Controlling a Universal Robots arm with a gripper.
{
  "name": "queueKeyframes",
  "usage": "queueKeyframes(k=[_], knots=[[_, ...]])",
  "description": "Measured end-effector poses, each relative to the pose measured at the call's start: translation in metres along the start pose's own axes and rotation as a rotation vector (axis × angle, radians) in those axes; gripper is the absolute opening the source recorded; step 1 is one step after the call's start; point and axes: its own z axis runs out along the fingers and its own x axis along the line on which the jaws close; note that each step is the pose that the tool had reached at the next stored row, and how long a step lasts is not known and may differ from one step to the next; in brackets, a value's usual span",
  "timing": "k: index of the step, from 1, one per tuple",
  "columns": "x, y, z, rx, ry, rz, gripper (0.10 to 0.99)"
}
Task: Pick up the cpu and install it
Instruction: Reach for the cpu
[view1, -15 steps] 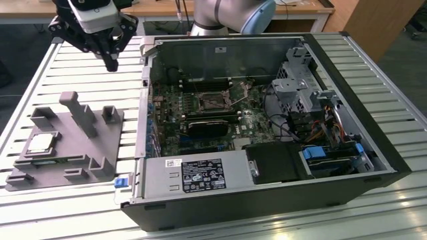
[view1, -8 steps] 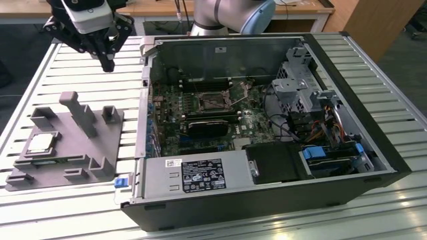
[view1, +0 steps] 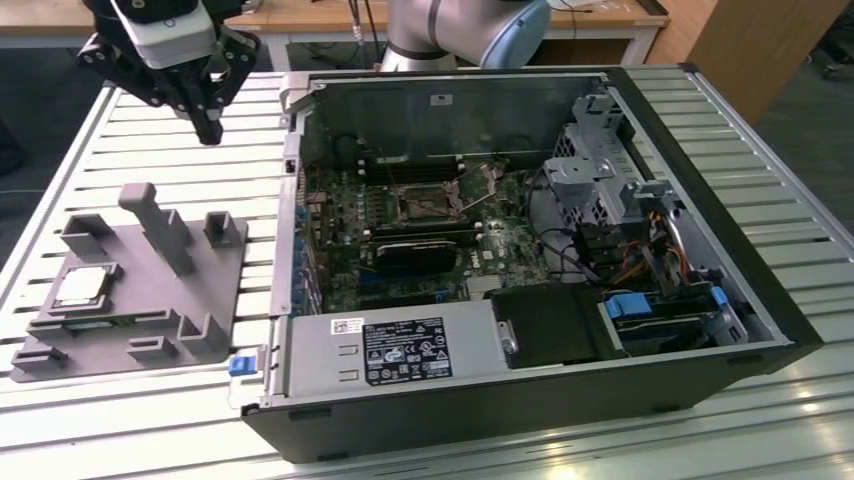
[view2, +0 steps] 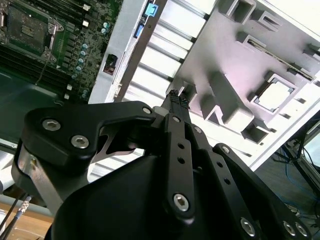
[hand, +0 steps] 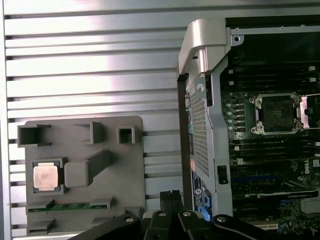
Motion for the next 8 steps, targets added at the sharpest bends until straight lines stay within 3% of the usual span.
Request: queueKeyframes(k=[8], knots=[[0.0042,-0.0004,0.0005,0.000,0.0000,0.000,0.106]])
